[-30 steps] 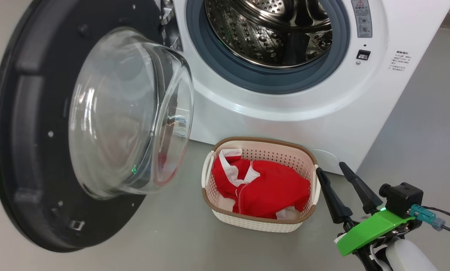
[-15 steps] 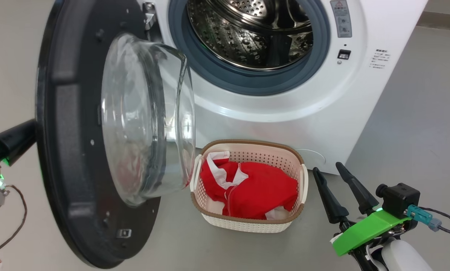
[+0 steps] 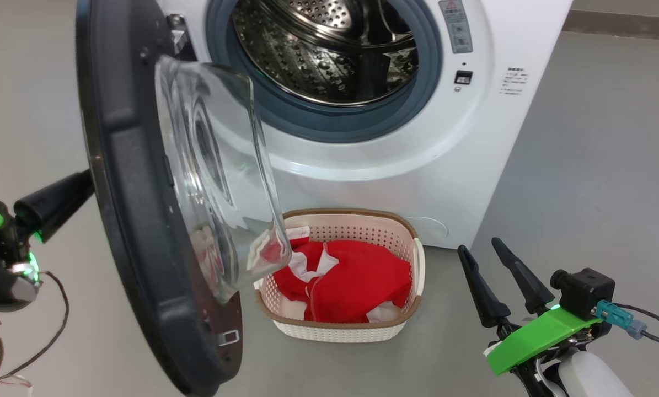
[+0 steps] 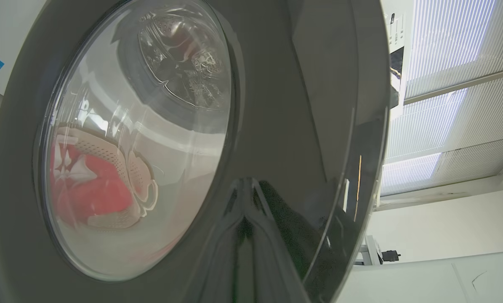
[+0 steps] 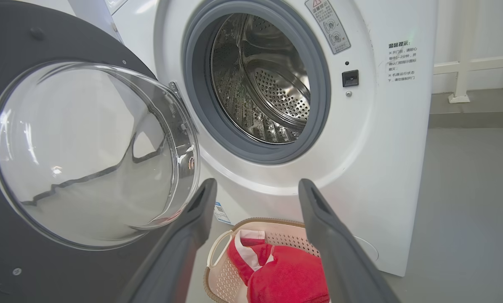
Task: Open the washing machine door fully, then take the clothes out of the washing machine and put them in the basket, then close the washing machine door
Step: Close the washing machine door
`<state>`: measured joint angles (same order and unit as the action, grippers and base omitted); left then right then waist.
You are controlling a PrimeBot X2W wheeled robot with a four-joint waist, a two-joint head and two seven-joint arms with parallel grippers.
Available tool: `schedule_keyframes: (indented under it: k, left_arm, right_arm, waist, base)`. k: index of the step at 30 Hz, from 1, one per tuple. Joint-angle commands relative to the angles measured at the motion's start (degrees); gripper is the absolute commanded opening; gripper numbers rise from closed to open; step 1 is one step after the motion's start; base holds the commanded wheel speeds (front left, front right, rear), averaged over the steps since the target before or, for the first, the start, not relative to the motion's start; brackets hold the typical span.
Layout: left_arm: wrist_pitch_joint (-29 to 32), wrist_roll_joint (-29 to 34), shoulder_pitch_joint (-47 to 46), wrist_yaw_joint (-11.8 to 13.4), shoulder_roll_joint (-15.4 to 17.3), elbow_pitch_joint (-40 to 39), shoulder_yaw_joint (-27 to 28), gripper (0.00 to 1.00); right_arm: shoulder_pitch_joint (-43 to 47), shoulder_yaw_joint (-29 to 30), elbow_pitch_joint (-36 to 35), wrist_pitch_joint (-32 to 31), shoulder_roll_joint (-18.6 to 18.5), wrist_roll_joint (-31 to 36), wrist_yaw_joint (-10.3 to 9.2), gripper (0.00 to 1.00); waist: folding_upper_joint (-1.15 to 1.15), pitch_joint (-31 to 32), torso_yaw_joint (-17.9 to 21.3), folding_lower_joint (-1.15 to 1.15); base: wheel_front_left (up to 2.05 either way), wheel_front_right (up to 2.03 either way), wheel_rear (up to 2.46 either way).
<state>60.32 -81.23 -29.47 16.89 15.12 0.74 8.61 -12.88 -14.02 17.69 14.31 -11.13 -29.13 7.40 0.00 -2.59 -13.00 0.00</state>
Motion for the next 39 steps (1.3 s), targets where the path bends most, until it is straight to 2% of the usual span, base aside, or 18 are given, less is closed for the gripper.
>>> schedule_keyframes:
  k: [1,20,26,39]
  left_arm:
    - [0.0,-0.4,-1.2,-0.1,1.2,-2.4,1.1,0.0]
    - [-5.9,1.9,-2.8,-3.1,-2.8,-1.1,0.1,0.0]
    - [-8.8,3.1,-3.9,-3.4,-4.3,0.0,0.1,0.0]
    - [-13.1,5.0,-7.7,-4.4,-5.3,2.8,0.6,0.0]
  right_arm:
    - [-0.4,-1.1,-1.3,0.7,-0.1,-0.6,0.09,1.0]
    - [-0.5,-1.6,-1.1,0.7,-0.2,-0.5,0.09,1.0]
    - [-0.7,-1.5,-1.2,0.7,-0.1,-0.4,0.09,1.0]
    - [-1.1,-1.0,-1.7,0.7,0.4,-0.4,0.09,1.0]
  waist:
    - [0.0,0.1,0.9,0.0]
    - [0.0,0.4,8.0,0.0]
    - [0.0,0.2,11.4,0.0]
    - [0.0,-1.4,19.2,0.0]
  base:
    - [0.0,0.0,0.0]
    - [0.0,0.0,0.0]
    - [0.0,0.0,0.0]
    - [0.0,0.0,0.0]
